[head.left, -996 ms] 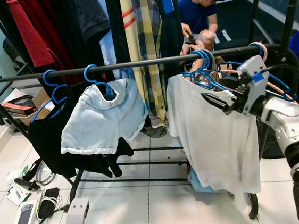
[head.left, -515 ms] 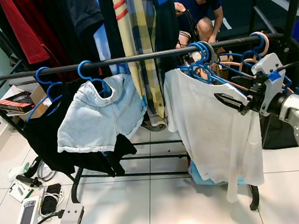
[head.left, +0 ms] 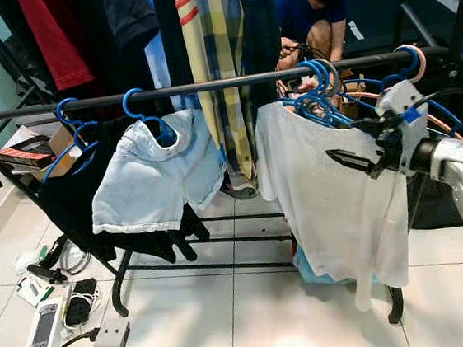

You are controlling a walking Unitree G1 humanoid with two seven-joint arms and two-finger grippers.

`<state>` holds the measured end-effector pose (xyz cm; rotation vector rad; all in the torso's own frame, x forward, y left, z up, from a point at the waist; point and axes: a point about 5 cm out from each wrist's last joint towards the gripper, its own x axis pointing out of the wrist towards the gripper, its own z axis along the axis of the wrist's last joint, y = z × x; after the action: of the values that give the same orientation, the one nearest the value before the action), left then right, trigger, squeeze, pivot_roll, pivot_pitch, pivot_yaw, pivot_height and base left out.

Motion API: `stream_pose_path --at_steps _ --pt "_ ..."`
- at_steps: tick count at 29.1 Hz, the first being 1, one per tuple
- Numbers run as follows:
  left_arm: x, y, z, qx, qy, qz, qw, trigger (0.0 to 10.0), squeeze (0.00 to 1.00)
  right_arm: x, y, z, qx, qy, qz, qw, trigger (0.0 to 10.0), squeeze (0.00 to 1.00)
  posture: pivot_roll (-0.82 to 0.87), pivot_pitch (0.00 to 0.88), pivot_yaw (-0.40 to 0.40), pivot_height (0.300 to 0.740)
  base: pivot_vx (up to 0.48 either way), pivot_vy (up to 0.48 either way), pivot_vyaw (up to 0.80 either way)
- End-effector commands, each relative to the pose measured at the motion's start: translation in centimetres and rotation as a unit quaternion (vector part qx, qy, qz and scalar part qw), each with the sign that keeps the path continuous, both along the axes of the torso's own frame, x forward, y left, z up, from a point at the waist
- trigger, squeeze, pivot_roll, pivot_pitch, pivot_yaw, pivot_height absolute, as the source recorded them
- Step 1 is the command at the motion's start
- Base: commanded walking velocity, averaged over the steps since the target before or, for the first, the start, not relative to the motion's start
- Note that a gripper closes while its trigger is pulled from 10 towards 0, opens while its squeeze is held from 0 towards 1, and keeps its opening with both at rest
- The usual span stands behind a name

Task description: Hang hanger

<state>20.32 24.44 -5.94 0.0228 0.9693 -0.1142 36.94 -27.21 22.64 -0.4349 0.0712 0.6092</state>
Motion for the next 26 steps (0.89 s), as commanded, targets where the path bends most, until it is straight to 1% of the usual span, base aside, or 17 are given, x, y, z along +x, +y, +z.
stream_pose_path --at_steps 1,9,12,13,14,16,18,21,25,26 --pt "-0.7 1.3 0.1 0.014 0.006 0.007 1.000 10.0 0.00 0.3 0.8 -0.5 -0.008 0.011 0.013 1.000 10.0 0.00 0.02 0.141 0.181 0.740 0.000 0.000 0.00" --pt "-0.8 1.4 0.0 0.014 0.007 0.007 1.000 10.0 0.00 0.6 1.1 -0.2 -0.015 0.012 0.013 1.000 10.0 0.00 0.02 0.143 0.178 0.740 0.000 0.000 0.00" --pt "-0.9 1.4 0.0 0.014 0.008 0.006 1.000 10.0 0.00 0.6 1.2 0.2 0.000 0.005 0.022 1.000 10.0 0.00 0.02 0.145 0.180 0.740 0.000 0.000 0.00" --pt "-0.9 1.4 0.0 0.014 0.008 0.006 1.000 10.0 0.00 0.6 1.4 0.6 0.014 -0.003 0.030 0.999 10.0 0.00 0.02 0.146 0.180 0.740 0.000 0.000 0.00" --pt "-0.9 1.4 0.0 0.014 0.008 0.006 1.000 10.0 0.00 0.6 1.4 0.6 0.014 -0.003 0.030 0.999 10.0 0.00 0.02 0.146 0.180 0.740 0.000 0.000 0.00" --pt "-1.0 1.4 0.0 0.014 0.008 0.006 1.000 10.0 0.00 0.7 1.7 1.7 0.051 -0.019 0.046 0.997 10.0 0.00 0.02 0.147 0.180 0.740 0.000 0.000 0.00" --pt "-1.0 1.5 -0.1 0.014 0.009 0.005 1.000 10.0 0.00 0.8 1.7 2.0 0.057 -0.025 0.049 0.997 10.0 0.00 0.02 0.147 0.180 0.740 0.000 0.000 0.00" --pt "-1.1 1.5 -0.1 0.013 0.010 0.006 1.000 10.0 0.00 0.9 1.8 2.4 0.048 -0.031 0.046 0.997 10.0 0.00 0.02 0.145 0.183 0.740 0.000 0.000 0.00" --pt "-1.1 1.5 -0.1 0.013 0.010 0.007 1.000 10.0 0.00 1.0 1.8 2.4 0.038 -0.030 0.041 0.998 10.0 0.00 0.02 0.145 0.183 0.740 0.000 0.000 0.00" --pt "-1.2 1.5 -0.1 0.013 0.011 0.007 1.000 10.0 0.00 1.1 1.8 2.2 0.029 -0.026 0.036 0.999 10.0 0.00 0.02 0.145 0.183 0.740 0.000 0.000 0.00"
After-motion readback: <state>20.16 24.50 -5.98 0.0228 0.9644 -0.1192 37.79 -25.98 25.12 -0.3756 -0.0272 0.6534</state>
